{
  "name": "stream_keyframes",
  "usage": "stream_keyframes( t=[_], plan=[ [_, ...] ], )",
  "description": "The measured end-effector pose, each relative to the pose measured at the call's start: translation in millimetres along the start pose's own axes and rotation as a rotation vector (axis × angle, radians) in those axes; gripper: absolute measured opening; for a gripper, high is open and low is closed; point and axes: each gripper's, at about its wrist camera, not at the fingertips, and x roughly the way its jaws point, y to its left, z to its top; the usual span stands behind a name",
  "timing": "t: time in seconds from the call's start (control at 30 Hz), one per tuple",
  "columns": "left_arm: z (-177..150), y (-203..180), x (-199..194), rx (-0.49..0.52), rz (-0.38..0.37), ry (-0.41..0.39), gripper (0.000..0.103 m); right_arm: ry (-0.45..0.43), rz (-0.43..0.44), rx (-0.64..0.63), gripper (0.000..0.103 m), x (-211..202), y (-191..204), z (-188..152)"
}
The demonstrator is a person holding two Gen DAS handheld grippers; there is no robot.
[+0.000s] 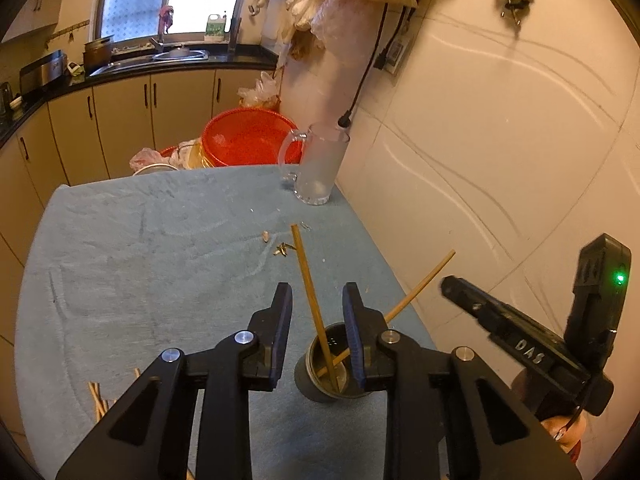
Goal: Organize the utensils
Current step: 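Open the left gripper over the cup while the right gripper opens, dropping chopsticks in, then grasp another chopstick with the left gripper while the right gripper returns to the pile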
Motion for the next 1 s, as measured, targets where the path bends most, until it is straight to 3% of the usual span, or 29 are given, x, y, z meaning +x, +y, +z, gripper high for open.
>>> stream_keyframes(
  t=[0.13,0.3,0.6,1.0],
  plan=[
    [-6.0,6.2,-22.3,-0.003,0.018,-0.031,0.029,-0.049,0.026,-0.006,0.029,-27.8,8.4,-3.1],
    [-19.3,23.5,-46.0,-0.026,0.046,-0.041,0.034,-0.042,0.082,-0.03,0.033,-44.8,28.4,-18.6],
    [-65.0,75.9,-77.4,-0.091,0.127,-0.028,0.037,0.087,0.169,-0.155,0.033,-30.3,81.8,-77.9],
    [-132.6,169.8,-78.6,-0.272,0.217,0.07,0.037,0.277,0.155,-0.236,0.033,28.4,117.3,-140.8]
  ],
)
